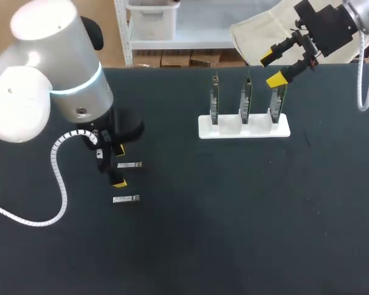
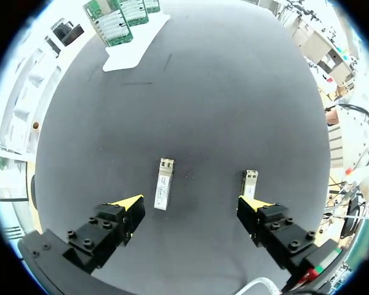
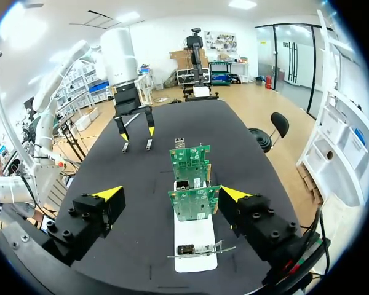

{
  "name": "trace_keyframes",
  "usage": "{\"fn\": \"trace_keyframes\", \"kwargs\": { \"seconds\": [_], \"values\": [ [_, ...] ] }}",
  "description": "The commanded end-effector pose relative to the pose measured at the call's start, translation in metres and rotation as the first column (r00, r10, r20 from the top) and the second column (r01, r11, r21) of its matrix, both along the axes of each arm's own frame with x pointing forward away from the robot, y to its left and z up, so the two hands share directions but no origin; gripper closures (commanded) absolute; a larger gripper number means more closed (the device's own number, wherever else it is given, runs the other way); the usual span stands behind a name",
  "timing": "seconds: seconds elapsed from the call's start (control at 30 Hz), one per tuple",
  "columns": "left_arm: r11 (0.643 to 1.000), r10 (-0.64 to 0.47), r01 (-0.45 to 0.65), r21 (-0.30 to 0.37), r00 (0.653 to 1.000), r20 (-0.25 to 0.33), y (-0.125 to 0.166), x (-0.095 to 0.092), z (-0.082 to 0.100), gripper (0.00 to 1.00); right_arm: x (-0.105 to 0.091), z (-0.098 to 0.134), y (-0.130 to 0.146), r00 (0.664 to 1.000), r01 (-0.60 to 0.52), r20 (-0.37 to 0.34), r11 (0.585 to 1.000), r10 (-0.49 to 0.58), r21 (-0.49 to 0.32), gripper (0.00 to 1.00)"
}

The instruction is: Pick up the optical module with the left hand, and insert it into the network port with the right hand.

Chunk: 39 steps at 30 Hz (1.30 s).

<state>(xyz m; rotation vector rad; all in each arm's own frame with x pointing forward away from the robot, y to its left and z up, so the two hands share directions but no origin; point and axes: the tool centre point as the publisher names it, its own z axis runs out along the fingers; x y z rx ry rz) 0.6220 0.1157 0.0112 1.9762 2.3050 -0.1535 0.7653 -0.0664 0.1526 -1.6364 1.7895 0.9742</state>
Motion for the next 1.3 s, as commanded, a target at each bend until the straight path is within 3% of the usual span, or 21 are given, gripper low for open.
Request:
{"fn": "trace_keyframes", "kwargs": {
  "seconds": [0.03,0.77,1.3],
  "values": [
    [1.0,-0.003,0.003,0.008,1.0,-0.009,0.0,0.006,-0.003,0.0,0.0,0.0,0.0,1.0,-0.001,0.001,1.0,0.001,0.002,0.0],
    [1.0,0.001,-0.001,0.024,1.0,-0.019,0.002,0.029,-0.013,0.0,0.0,0.0,0.0,1.0,-0.001,0.001,1.0,0.001,0.002,0.0],
    [0.998,-0.016,0.018,0.065,0.999,-0.031,0.006,0.026,-0.024,0.0,0.0,0.0,0.0,1.0,-0.001,0.001,1.0,0.001,0.002,0.0]
  ]
}}
